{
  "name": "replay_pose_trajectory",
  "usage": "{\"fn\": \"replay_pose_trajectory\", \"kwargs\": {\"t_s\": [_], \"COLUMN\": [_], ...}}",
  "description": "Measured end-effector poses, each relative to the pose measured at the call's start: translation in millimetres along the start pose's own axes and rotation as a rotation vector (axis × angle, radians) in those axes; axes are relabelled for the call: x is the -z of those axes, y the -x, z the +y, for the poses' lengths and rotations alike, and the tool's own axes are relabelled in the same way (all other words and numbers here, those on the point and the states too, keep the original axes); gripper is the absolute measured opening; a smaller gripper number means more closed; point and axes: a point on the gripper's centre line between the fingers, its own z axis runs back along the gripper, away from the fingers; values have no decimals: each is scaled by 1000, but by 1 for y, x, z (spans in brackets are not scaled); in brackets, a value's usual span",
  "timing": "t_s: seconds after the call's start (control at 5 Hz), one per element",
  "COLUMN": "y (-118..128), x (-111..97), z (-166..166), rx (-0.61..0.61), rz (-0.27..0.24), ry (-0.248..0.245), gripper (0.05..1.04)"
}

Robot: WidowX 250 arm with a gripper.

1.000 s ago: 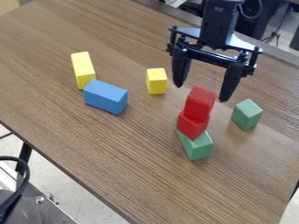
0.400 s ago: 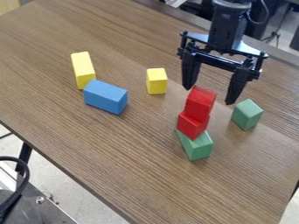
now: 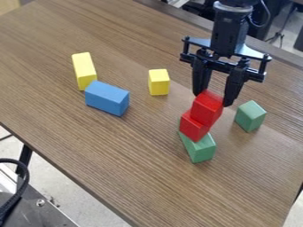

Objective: Put the red cube next to the green cube

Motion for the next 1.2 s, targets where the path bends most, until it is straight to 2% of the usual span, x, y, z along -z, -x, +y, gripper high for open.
{"fn": "replay_pose_trajectory", "kwargs": {"t_s": [0.2, 0.4, 0.6, 0.8, 1.0, 1.2], "y": [-1, -3, -13, -28, -39, -51], "x": [0, -4, -22, -24, -28, -28], "z": [1, 2, -8, -29, -41, -38], "rx": [0, 15, 82, 230, 322, 369], "rz": [0, -11, -65, -72, -82, -123], "ry": [-1, -23, -46, -102, -117, -88], "gripper": [535, 535, 535, 535, 535, 535]}}
